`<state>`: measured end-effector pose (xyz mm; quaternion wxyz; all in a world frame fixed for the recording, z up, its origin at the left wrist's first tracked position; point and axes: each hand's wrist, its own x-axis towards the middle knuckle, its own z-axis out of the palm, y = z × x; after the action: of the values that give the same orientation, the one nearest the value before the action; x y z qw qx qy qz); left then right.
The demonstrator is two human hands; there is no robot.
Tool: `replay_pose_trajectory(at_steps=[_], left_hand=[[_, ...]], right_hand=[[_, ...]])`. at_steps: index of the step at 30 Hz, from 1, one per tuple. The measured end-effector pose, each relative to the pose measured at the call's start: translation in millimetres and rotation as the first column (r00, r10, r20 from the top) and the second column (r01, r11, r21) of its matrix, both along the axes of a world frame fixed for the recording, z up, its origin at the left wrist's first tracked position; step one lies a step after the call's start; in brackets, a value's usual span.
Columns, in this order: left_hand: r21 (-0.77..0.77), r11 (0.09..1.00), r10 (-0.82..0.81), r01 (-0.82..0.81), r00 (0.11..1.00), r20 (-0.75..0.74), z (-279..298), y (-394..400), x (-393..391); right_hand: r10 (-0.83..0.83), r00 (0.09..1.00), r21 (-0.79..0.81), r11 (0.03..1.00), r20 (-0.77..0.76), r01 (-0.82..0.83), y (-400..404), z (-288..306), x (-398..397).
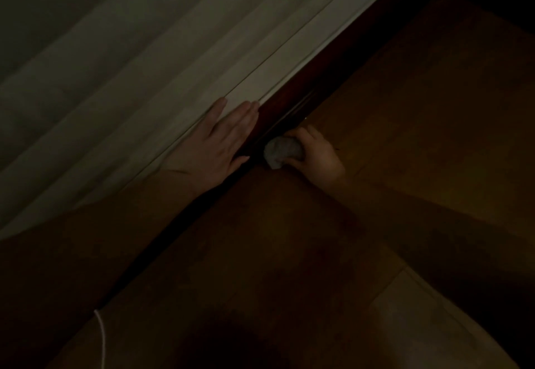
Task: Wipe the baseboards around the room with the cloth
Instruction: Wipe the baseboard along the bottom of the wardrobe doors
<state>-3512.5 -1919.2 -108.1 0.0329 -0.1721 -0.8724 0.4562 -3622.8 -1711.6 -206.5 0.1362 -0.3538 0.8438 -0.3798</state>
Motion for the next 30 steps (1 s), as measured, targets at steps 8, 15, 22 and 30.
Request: replay_pose_trajectory(at_steps=[8, 15, 22, 30], left_hand=[[0.053, 0.998, 0.021, -0.022, 1.000, 0.011, -1, 1, 1], [0.047, 0.998, 0.033, -0.034, 0.999, 0.027, 1, 3, 1], [0.038, 0.999, 0.022, -0.021, 1.000, -0.007, 0, 2, 0], [-0.008, 1.000, -0.003, 0.003, 1.000, -0.016, 0, 1, 2]], right_hand=[[-0.148, 0.981, 0.155, 0.974, -0.123, 0.166, 38, 18, -102], [-0.516, 0.854, 0.134, 0.843, -0.071, 0.521, 56, 24, -147], [-0.271, 0.962, 0.006, 0.963, 0.023, 0.271, 36, 29, -37], [-0.064, 0.989, -0.154, 0.985, 0.130, 0.084, -17, 26, 49]])
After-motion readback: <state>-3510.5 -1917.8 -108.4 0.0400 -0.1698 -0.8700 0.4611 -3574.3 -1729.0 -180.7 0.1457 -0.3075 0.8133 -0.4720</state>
